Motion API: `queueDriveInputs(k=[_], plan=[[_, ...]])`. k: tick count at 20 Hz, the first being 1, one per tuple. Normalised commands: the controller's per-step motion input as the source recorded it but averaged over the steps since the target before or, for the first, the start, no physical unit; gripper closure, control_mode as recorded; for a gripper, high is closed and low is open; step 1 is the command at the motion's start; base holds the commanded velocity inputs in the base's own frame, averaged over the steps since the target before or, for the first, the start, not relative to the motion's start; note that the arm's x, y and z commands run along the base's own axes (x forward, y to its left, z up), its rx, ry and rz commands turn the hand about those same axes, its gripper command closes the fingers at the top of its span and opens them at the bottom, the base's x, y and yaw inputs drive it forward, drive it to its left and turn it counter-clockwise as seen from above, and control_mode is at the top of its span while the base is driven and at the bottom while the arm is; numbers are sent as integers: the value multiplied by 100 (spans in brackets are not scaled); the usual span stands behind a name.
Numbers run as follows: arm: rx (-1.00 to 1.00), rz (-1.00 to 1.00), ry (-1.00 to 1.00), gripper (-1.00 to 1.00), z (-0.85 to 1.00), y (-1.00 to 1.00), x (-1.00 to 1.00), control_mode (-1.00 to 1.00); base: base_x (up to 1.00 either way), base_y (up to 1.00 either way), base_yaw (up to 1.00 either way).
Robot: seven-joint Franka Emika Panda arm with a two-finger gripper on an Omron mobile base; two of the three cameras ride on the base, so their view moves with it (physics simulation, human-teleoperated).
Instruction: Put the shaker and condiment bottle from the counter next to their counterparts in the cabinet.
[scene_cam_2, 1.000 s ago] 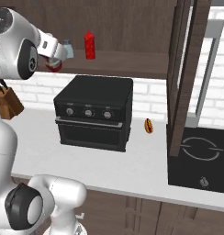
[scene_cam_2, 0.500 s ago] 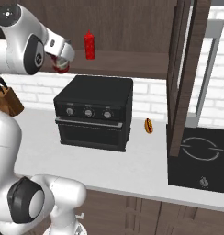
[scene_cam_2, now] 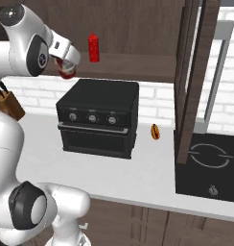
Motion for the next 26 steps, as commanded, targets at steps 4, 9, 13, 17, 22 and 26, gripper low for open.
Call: queueDriveInputs(k=[4,9,13,17,22,26], plan=[[0,0,0,100,-10,-4,38,-100,0,0,0],[0,0,0,100,-1,-12,53,-100,0,0,0],[0,0,0,100,-2,-11,56,-100,0,0,0],[0,0,0,100,0,-8,53,-100,0,0,0],[0,0,0,100,-1,-6,40,-100,0,0,0],[0,0,0,100,-4,-6,38,-100,0,0,0]])
